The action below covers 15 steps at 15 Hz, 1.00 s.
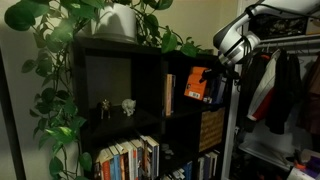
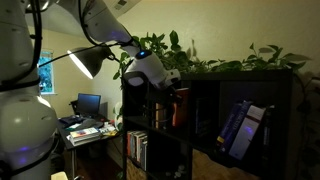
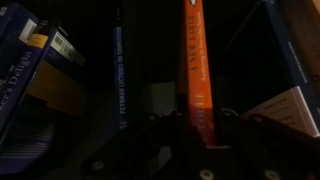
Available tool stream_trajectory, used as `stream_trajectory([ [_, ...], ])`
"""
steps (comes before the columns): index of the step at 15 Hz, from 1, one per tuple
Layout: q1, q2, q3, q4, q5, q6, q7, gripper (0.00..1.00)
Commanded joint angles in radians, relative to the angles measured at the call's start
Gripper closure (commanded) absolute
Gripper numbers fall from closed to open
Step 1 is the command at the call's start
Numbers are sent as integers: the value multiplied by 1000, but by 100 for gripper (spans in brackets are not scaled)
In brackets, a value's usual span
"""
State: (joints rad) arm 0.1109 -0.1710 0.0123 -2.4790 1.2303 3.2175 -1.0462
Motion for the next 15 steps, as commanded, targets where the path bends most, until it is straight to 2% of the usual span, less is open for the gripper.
stream_trajectory([
  [1,36,81,-48,103,97,26,-84,95],
  [9,9,211,-28,205,292,18,-276,95],
  [15,5,296,-28,297,480,16,-486,95],
])
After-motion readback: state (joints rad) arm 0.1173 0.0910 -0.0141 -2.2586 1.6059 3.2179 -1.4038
